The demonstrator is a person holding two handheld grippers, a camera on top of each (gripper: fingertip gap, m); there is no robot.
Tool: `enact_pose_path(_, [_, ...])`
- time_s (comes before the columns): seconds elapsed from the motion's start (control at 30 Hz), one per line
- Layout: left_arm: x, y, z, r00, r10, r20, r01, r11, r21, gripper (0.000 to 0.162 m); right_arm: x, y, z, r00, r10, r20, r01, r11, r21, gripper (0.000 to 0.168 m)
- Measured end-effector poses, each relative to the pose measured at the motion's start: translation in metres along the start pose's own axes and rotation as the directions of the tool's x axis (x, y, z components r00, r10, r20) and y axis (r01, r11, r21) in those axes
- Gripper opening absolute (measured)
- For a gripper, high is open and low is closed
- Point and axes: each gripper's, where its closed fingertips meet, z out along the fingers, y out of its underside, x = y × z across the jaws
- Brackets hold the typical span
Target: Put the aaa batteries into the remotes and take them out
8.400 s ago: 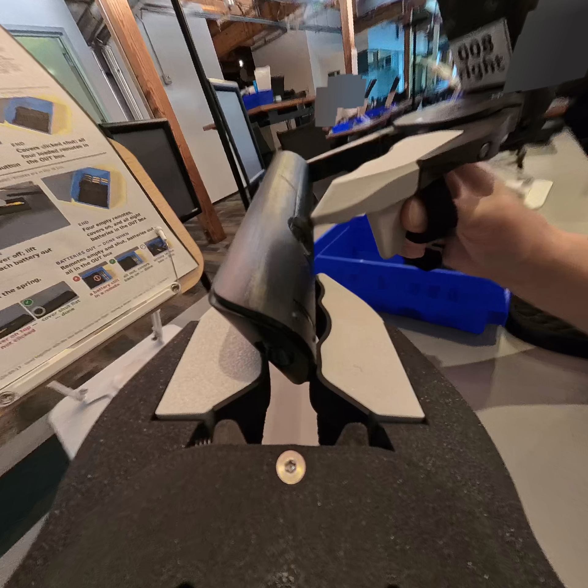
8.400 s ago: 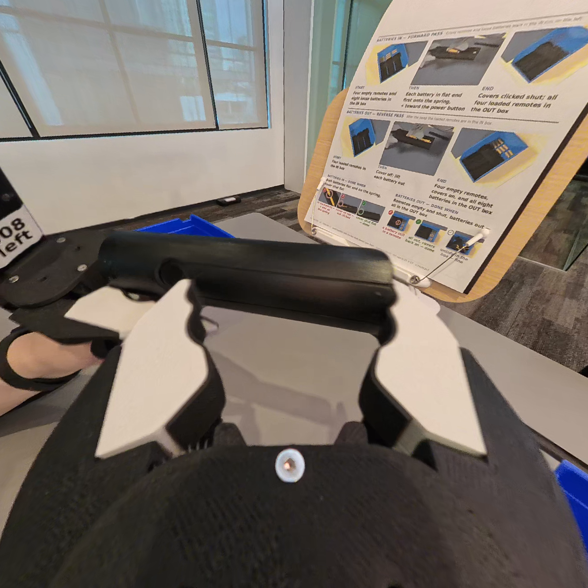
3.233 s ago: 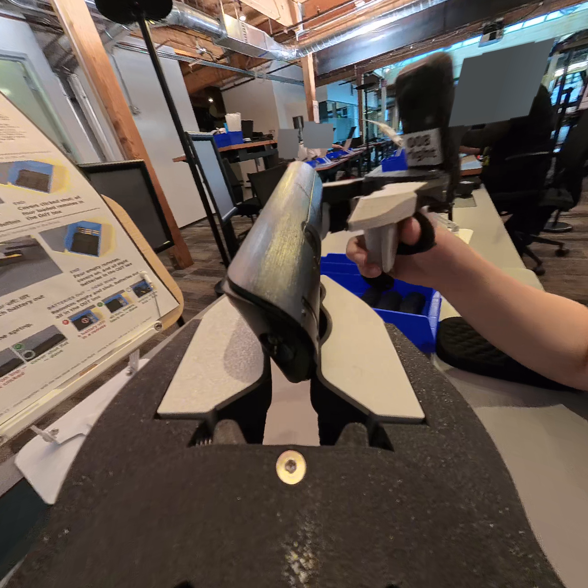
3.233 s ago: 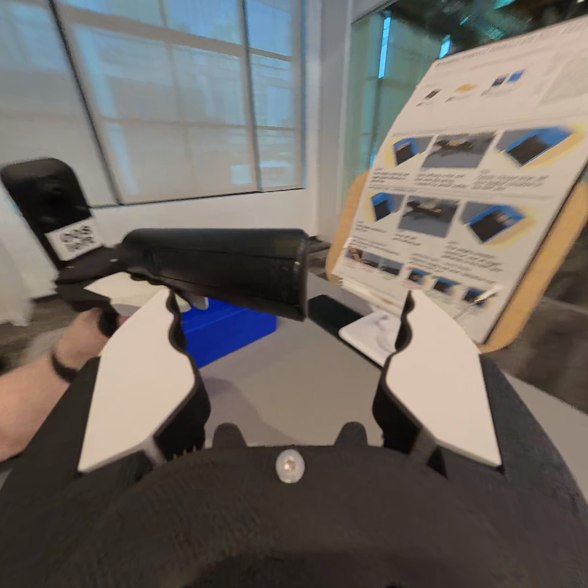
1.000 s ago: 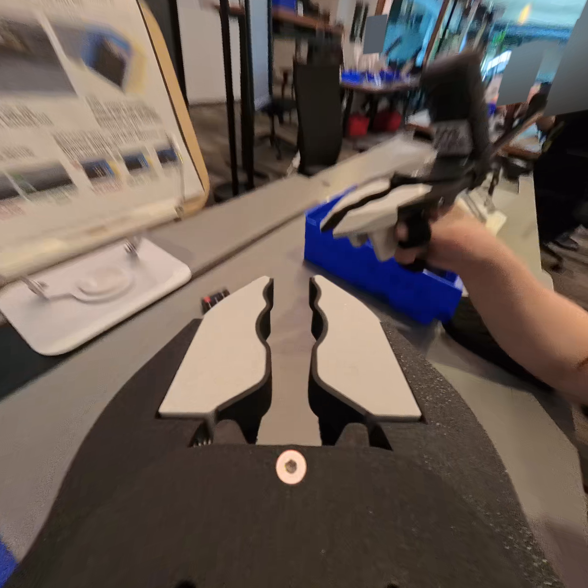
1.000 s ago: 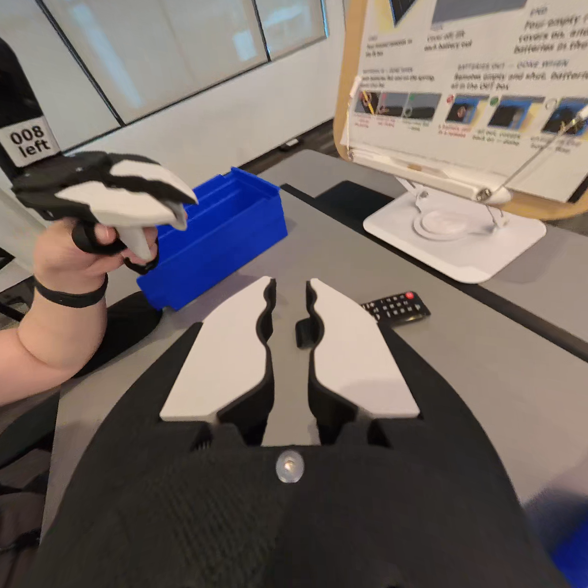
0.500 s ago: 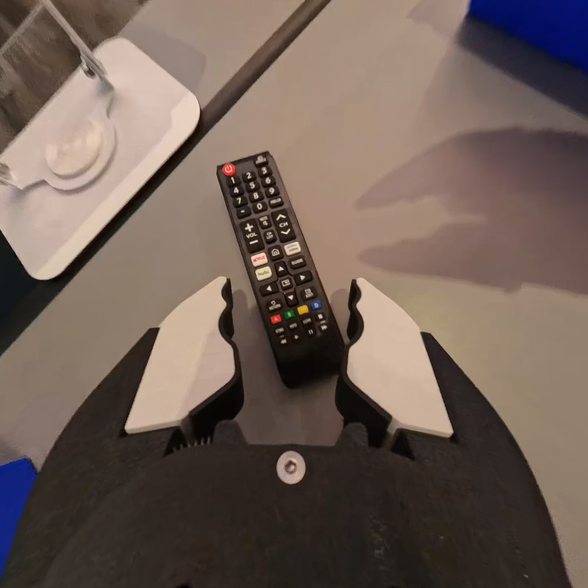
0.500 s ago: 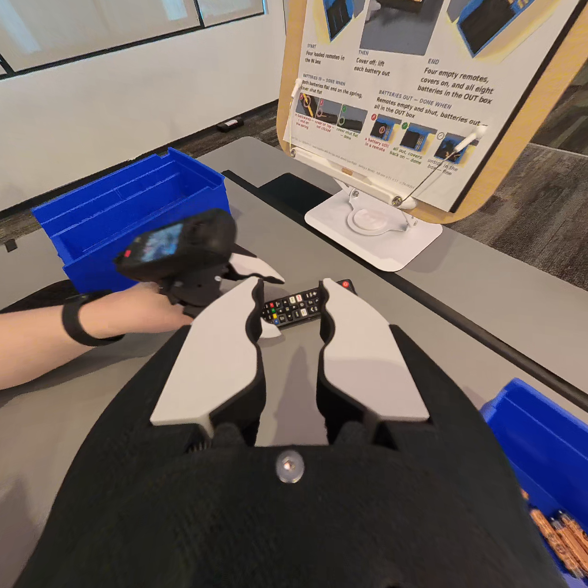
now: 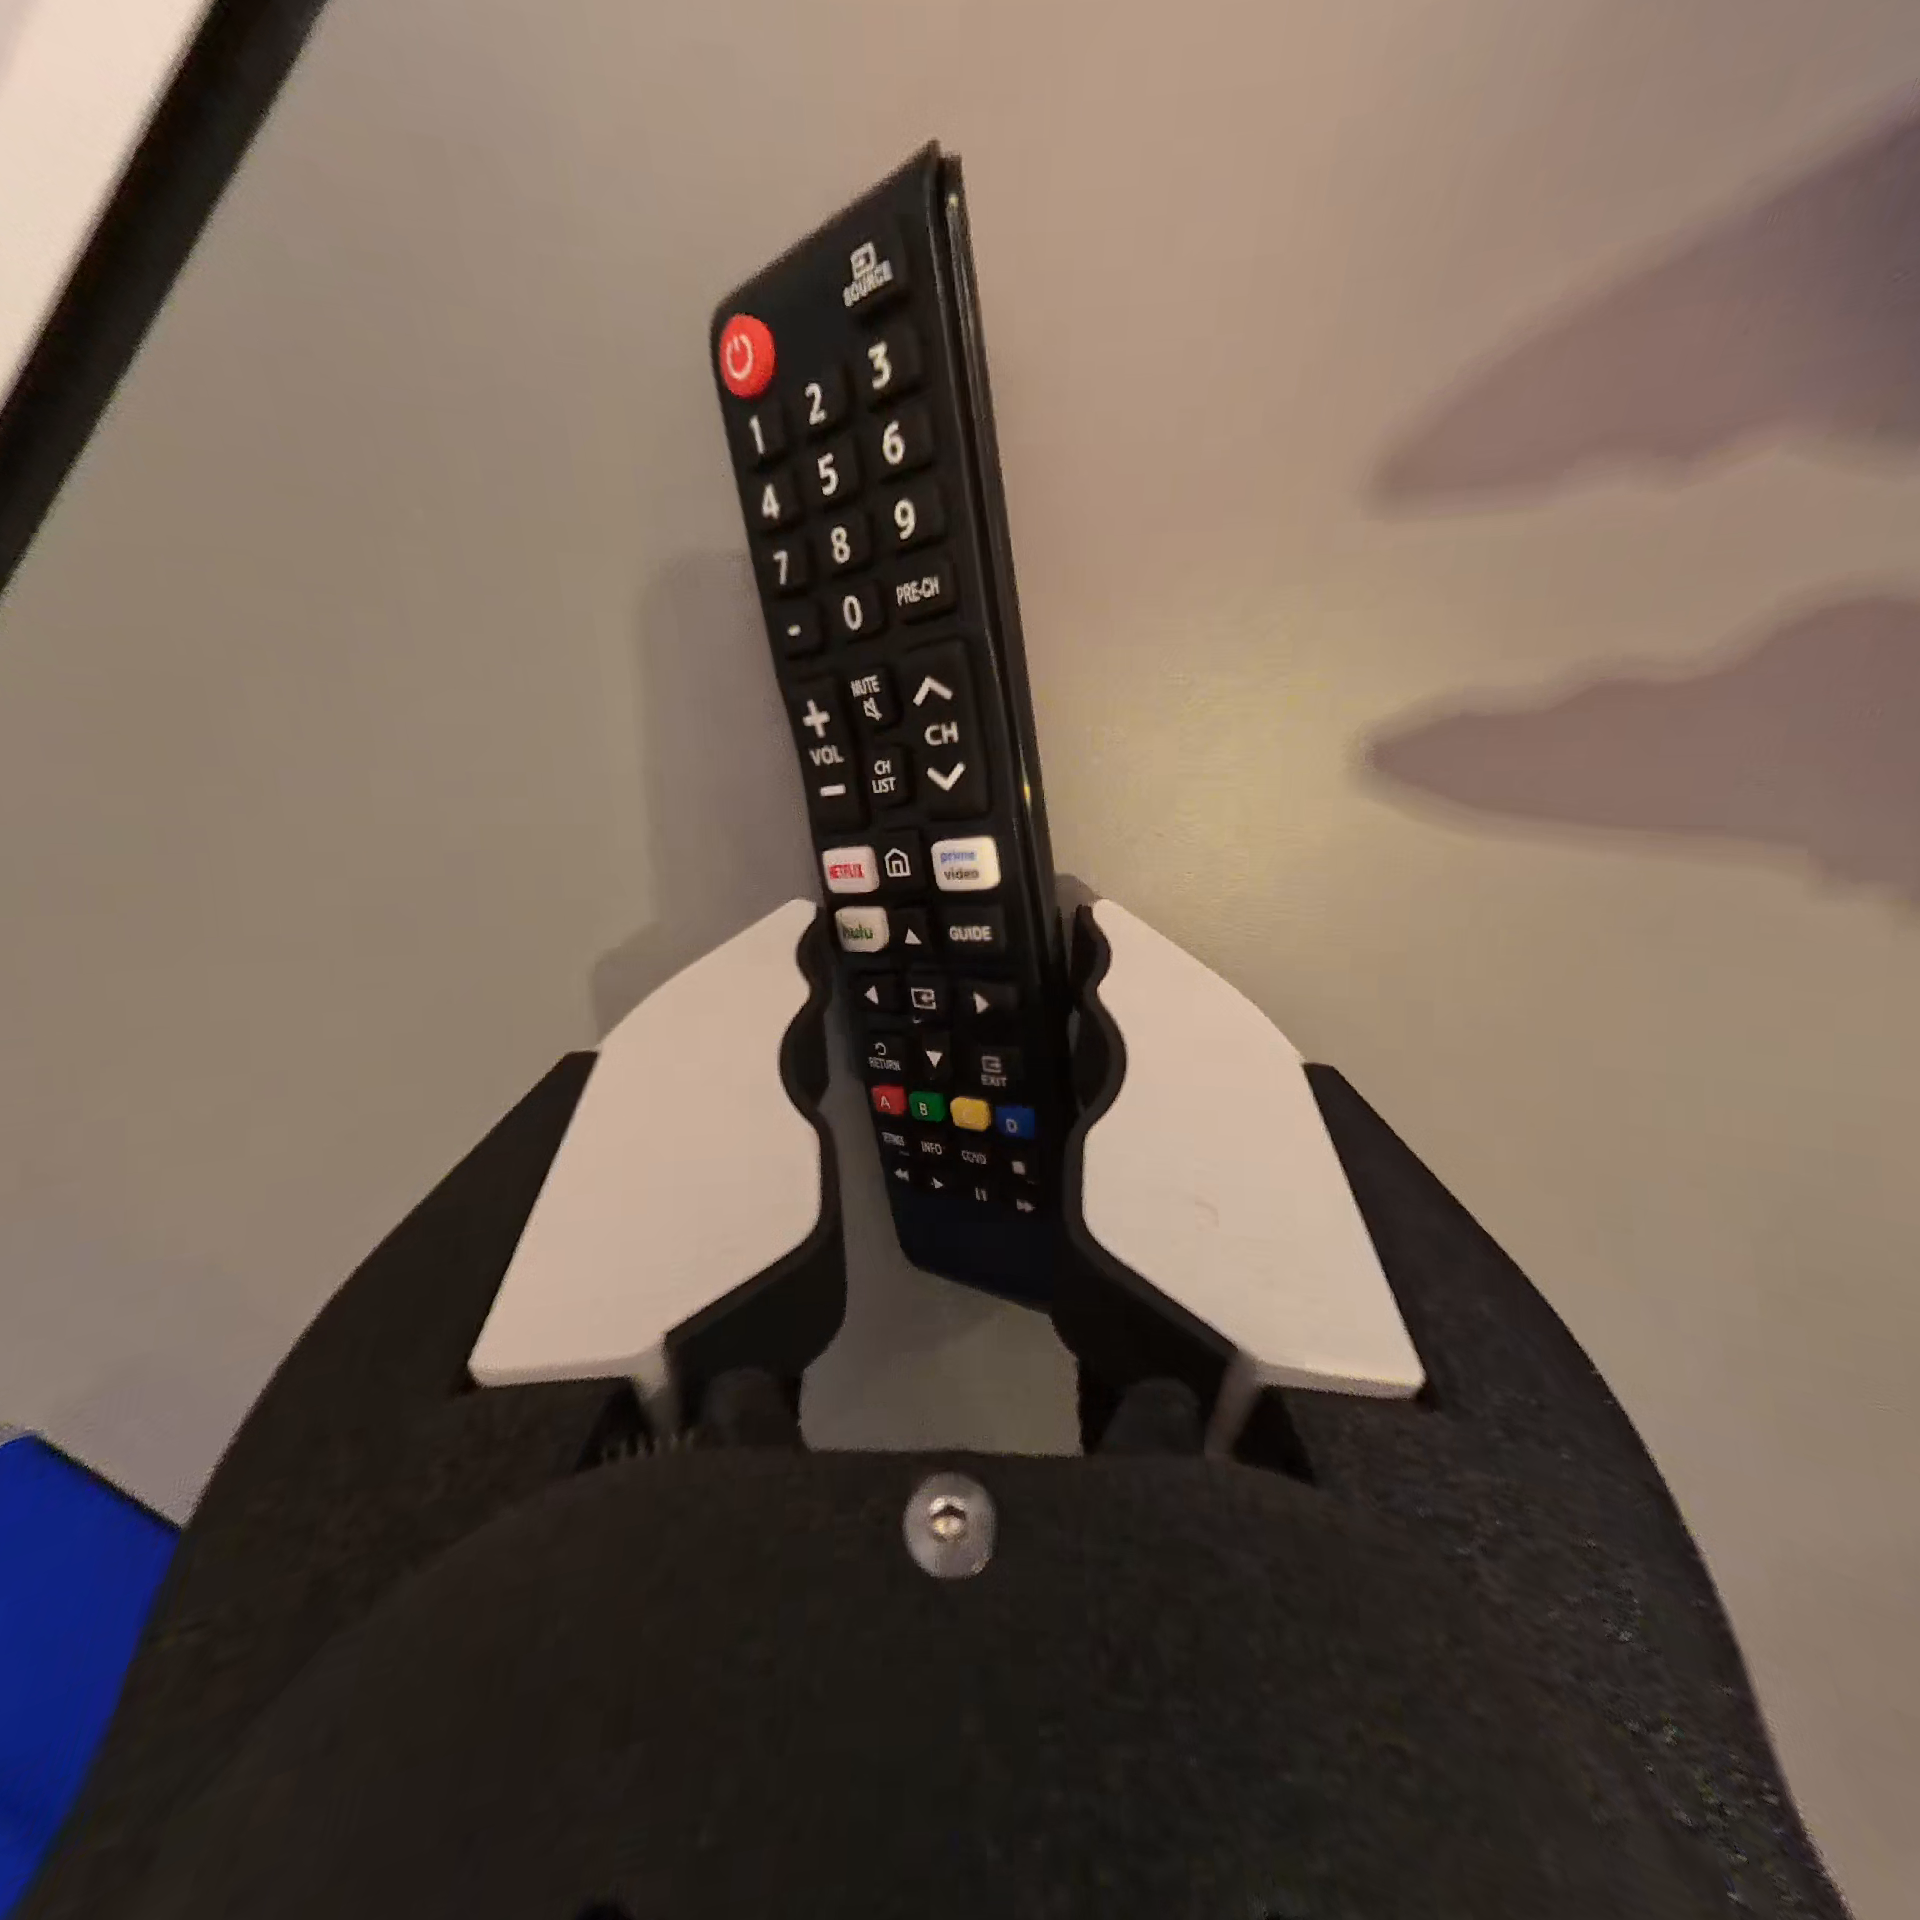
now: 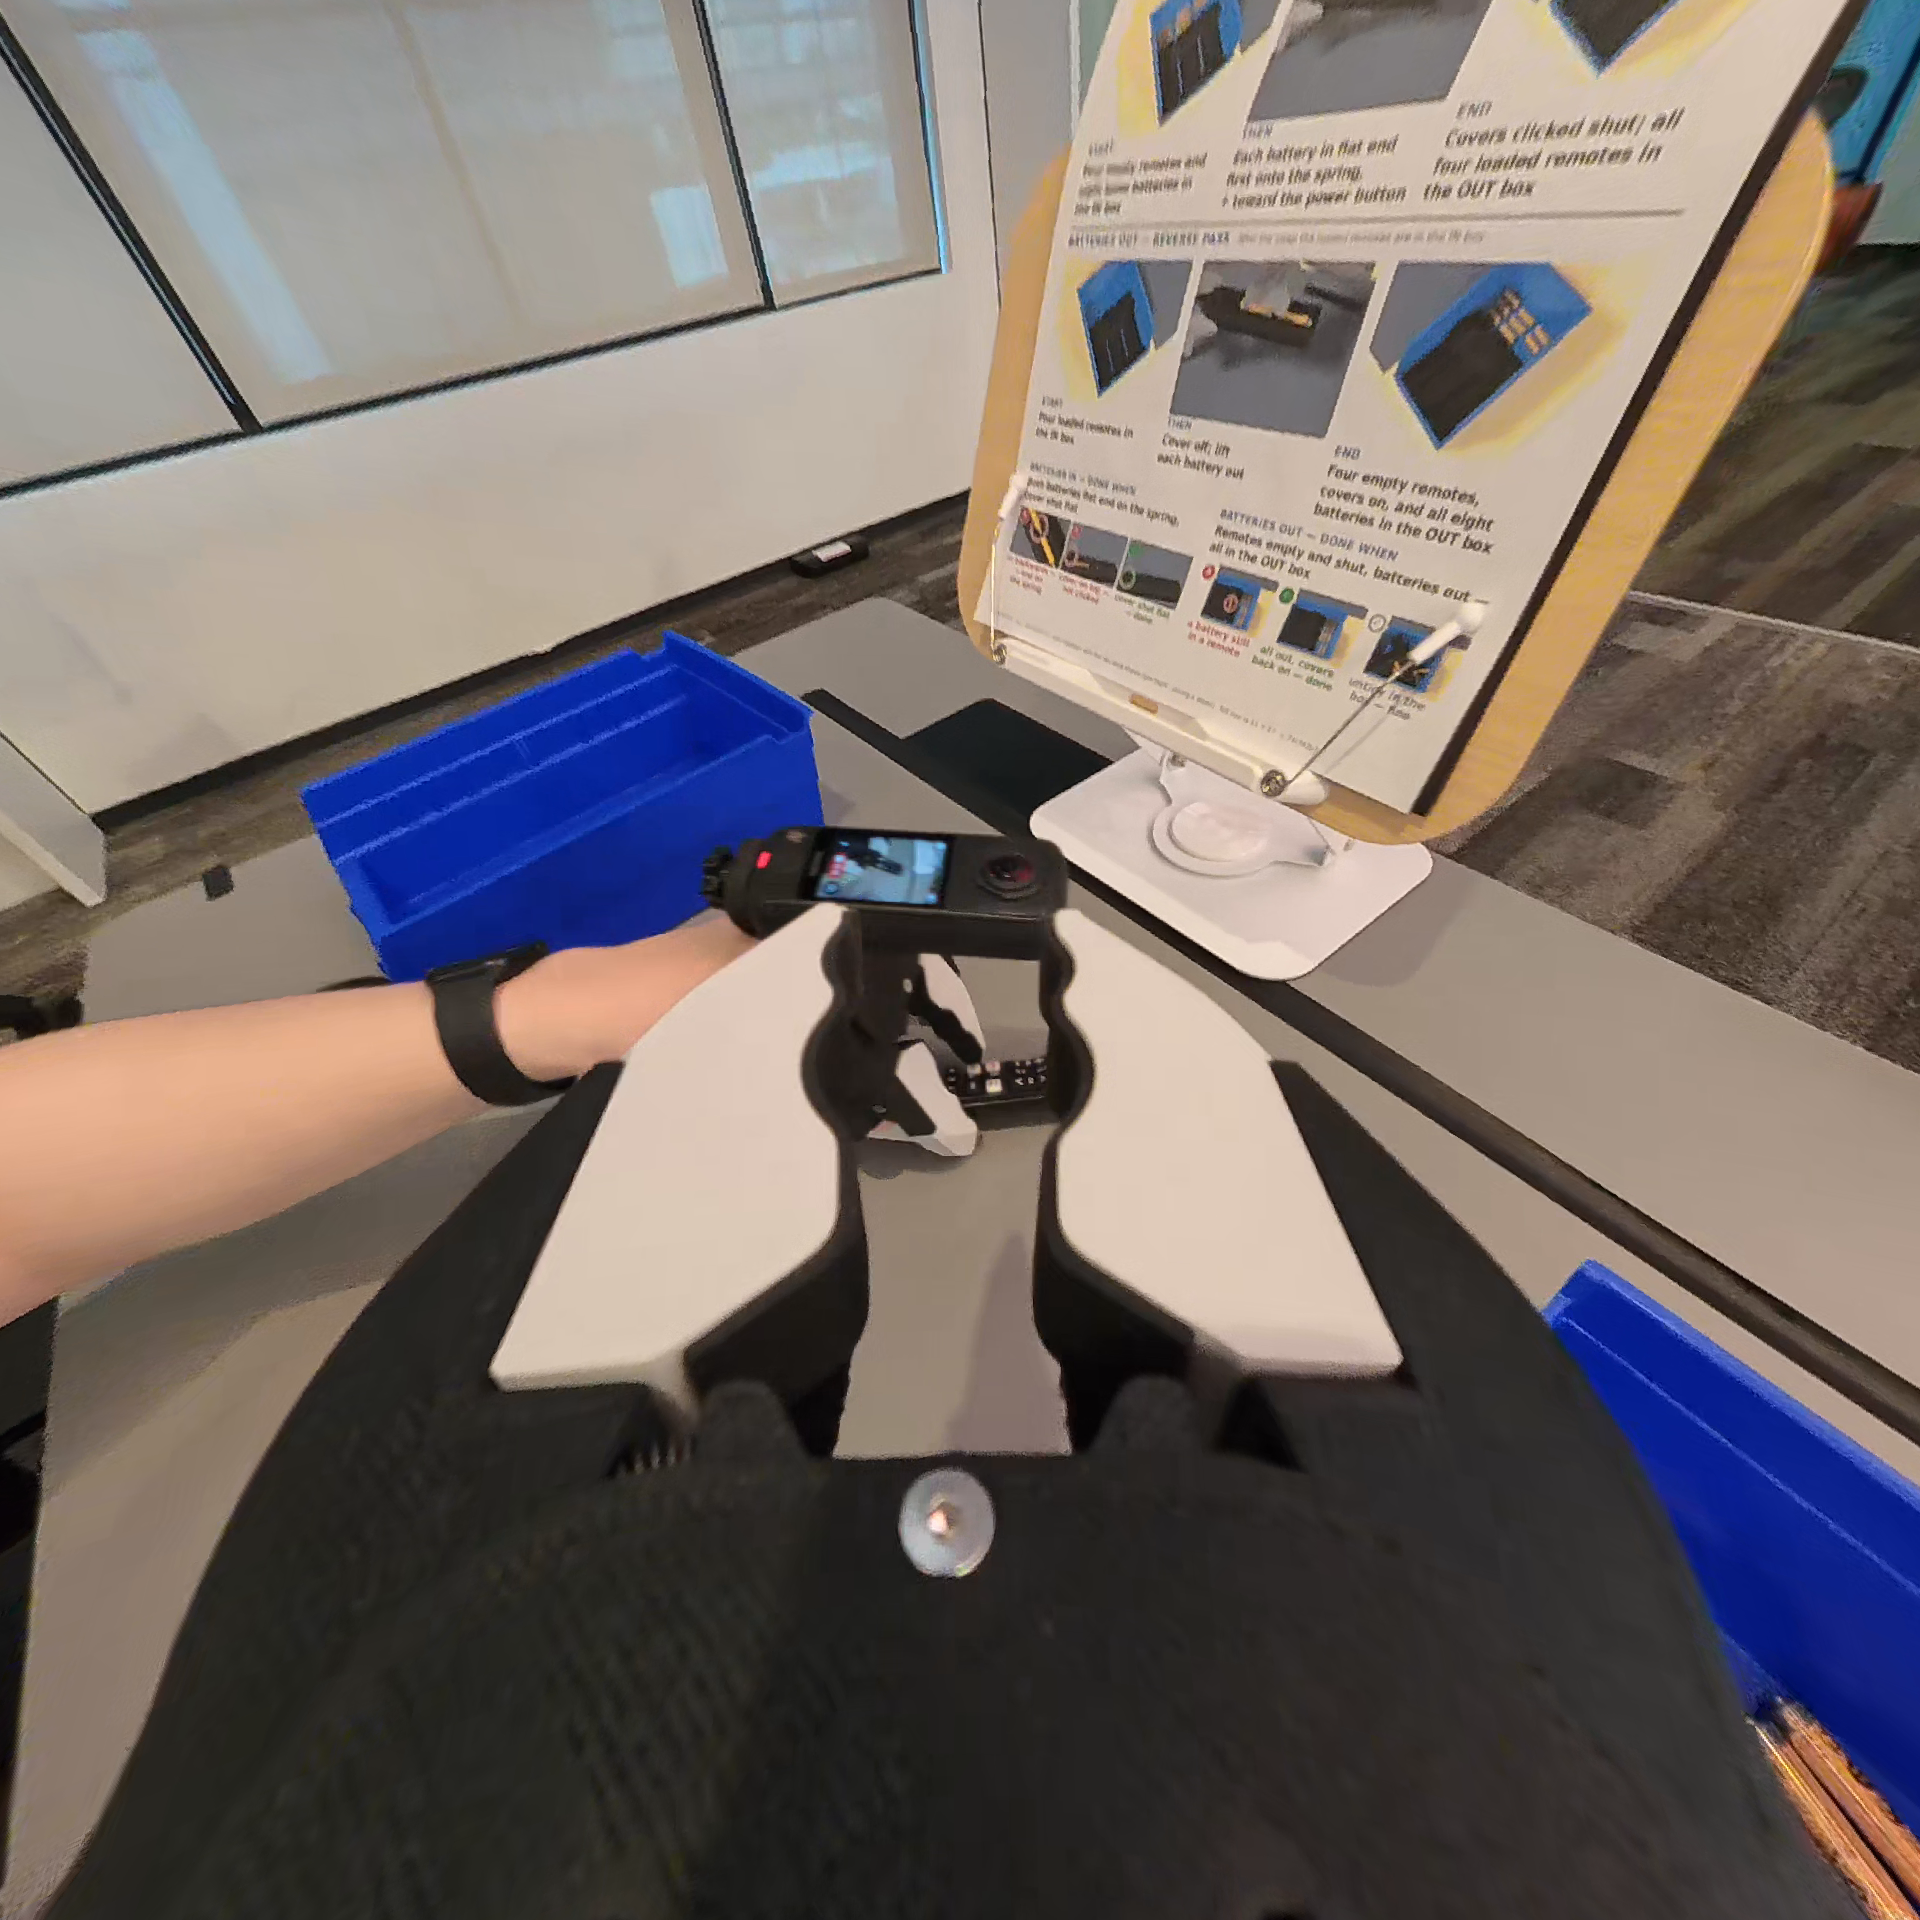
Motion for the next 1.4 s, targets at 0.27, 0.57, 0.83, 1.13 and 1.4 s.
enact_pose_path(0.27, [0.003, 0.005, 0.001, 0.992, 0.085, -0.093, -0.097, 0.988, -0.124, 0.040, 0.004, -0.009, -0.020, 1.000, 0.020, 0.015, -0.020, 0.999, 0.038, 0.034])
enact_pose_path(0.57, [0.001, 0.006, 0.001, 0.975, 0.167, -0.147, -0.181, 0.979, -0.089, 0.038, 0.010, -0.006, -0.022, 0.996, 0.069, 0.053, -0.071, 0.997, 0.034, 0.033])
enact_pose_path(0.83, [0.009, 0.011, -0.014, 0.957, 0.036, -0.286, -0.022, 0.998, 0.051, 0.035, 0.013, 0.012, -0.001, 0.991, 0.121, 0.054, -0.119, 0.992, -0.033, 0.034])
enact_pose_path(1.13, [0.011, 0.027, -0.073, 0.911, -0.016, -0.411, 0.107, 0.974, 0.198, 0.025, -0.017, 0.067, 0.062, 0.975, 0.182, 0.126, -0.146, 0.957, -0.250, 0.034])
enact_pose_path(1.4, [0.008, 0.015, -0.172, 0.805, -0.014, -0.593, 0.361, 0.805, 0.471, 0.023, -0.047, 0.039, 0.084, 0.950, 0.255, 0.180, -0.262, 0.965, 0.015, 0.034])
